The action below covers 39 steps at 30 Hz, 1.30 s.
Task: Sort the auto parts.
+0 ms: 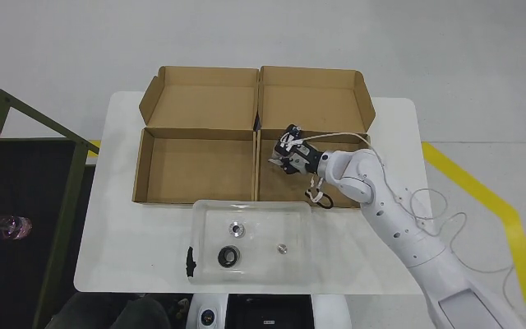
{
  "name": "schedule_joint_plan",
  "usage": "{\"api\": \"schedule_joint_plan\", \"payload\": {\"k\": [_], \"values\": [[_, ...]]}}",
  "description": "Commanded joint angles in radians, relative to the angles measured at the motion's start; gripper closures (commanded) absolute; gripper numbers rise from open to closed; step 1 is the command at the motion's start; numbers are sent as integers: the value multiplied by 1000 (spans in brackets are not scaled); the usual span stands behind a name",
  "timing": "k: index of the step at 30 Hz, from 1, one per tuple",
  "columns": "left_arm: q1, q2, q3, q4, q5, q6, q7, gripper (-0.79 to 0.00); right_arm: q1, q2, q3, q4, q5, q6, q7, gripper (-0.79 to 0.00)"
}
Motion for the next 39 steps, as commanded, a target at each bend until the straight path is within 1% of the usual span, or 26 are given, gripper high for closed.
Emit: {"api": "schedule_joint_plan", "payload": {"k": [1, 4, 8, 9, 10, 14, 16, 17, 19, 21, 23, 30, 39], "values": [[0, 0, 0, 0, 0, 0, 0, -785, -7, 3, 11, -20, -3, -3, 0, -585], [0, 0, 0, 0, 0, 0, 0, -785, -22, 9, 35, -58, -12, -6, 0, -619], [0, 0, 0, 0, 0, 0, 0, -785, -50, 20, 71, -132, -18, -26, 6, -603], [0, 0, 0, 0, 0, 0, 0, -785, -56, 23, 79, -153, -19, -39, 6, -573], [0, 0, 0, 0, 0, 0, 0, -785, -64, 26, 87, -172, -22, -46, 11, -588], [0, 0, 0, 0, 0, 0, 0, -785, -107, 38, 115, -263, -26, -81, 33, -600], [0, 0, 0, 0, 0, 0, 0, -785, -133, 44, 129, -313, -28, -98, 49, -622], [0, 0, 0, 0, 0, 0, 0, -785, -148, 48, 137, -340, -29, -107, 57, -631], [0, 0, 0, 0, 0, 0, 0, -785, -181, 55, 153, -395, -30, -126, 70, -674], [0, 0, 0, 0, 0, 0, 0, -785, -218, 63, 166, -448, -33, -151, 87, -674], [0, 0, 0, 0, 0, 0, 0, -785, -255, 70, 179, -495, -36, -168, 98, -696], [0, 0, 0, 0, 0, 0, 0, -785, -370, 88, 185, -613, -56, -220, 129, -690], [0, 0, 0, 0, 0, 0, 0, -785, -460, 106, 168, -685, -116, -272, 187, -662]]}}
